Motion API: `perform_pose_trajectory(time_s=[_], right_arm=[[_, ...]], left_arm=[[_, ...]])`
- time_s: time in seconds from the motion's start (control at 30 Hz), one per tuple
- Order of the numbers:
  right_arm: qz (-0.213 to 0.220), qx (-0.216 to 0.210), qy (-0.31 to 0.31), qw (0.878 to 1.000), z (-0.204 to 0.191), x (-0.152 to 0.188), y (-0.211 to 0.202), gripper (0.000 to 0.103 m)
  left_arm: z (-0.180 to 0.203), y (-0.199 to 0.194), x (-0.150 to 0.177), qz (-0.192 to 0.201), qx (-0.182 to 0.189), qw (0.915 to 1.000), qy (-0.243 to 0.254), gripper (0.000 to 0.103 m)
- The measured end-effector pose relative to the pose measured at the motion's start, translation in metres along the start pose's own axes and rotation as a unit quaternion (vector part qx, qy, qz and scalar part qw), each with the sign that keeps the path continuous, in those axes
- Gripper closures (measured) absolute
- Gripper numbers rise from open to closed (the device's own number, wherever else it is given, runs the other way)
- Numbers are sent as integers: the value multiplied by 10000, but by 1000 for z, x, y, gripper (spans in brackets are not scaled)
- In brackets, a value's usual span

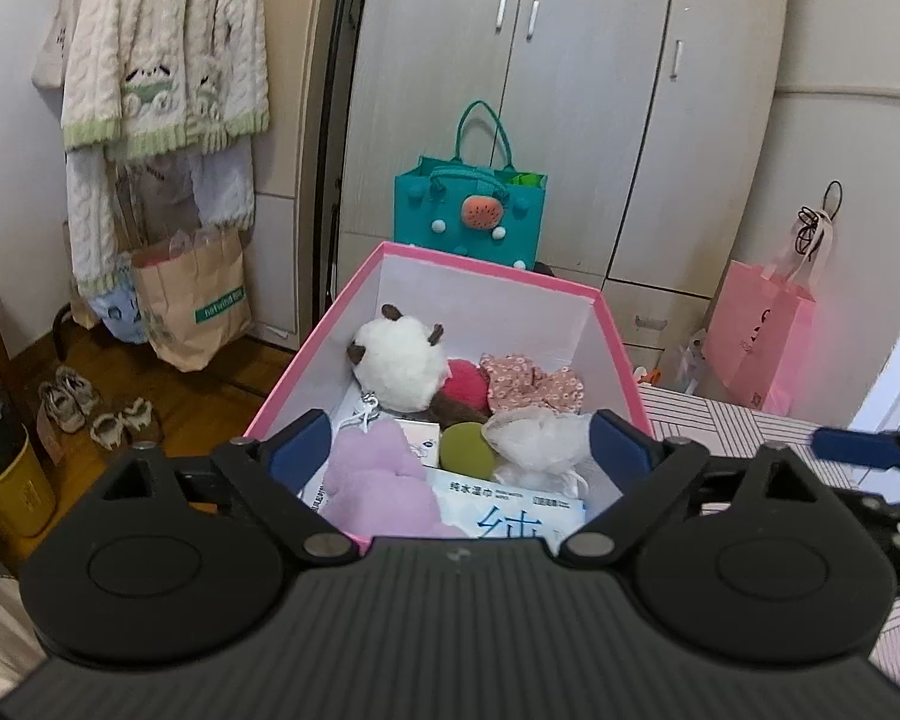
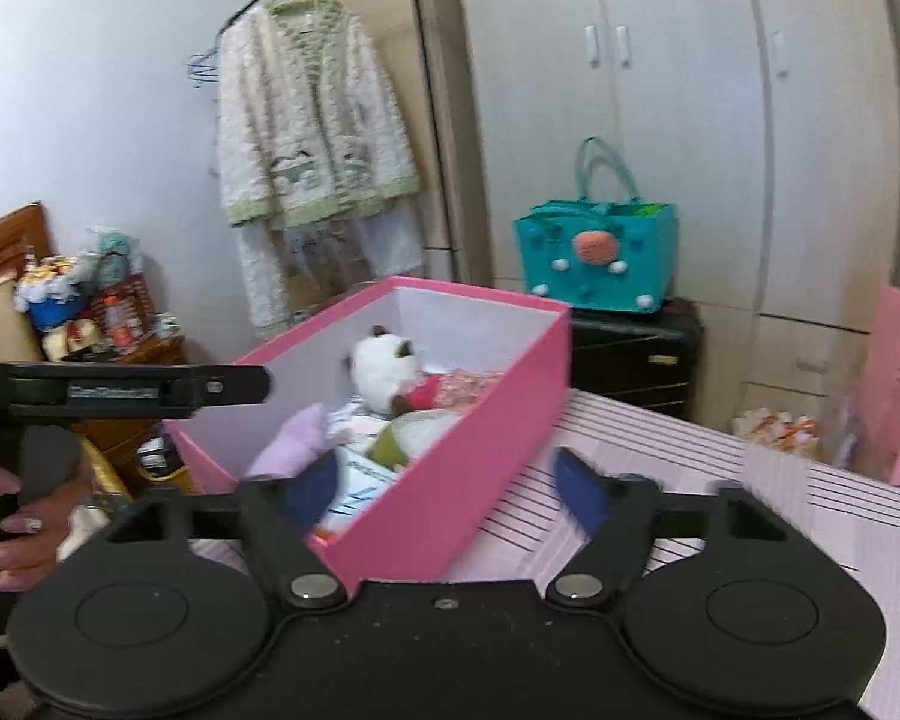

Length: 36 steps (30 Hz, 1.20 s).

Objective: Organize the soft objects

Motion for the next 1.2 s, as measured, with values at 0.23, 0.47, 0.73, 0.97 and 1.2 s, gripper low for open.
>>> perform_pose_trajectory(time_s=[0.23, 0.47, 0.73, 0.97, 1.2], right_arm=[[-788, 1268, 56, 9888, 16, 12, -10, 0], [-771, 1794, 505, 9795, 39, 21, -51, 0], [-397, 2426, 840, 9657, 39, 32, -99, 0], [-267, 2363, 887, 9673, 19, 42, -113, 0], [-144, 2689, 546, 9615, 1, 43, -128, 0]], left_arm=[[17, -20, 7, 65, -256, 9990, 352, 0], [31, -30, 21, -230, -577, 9971, 439, 0], [36, -51, 36, -403, -406, 9973, 450, 0], [43, -63, 44, -141, -583, 9954, 753, 0], [46, -66, 56, -188, -539, 9948, 838, 0]])
Point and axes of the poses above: each gripper's, at about its wrist camera, not at the fingertips, and y roughly the way its jaws point, z to its right, x to its underside, the point moved 7 cm from there along y, roughly the way its jaws point, and after that the axes turned 10 degrees about -y, right-handed, at the moved point
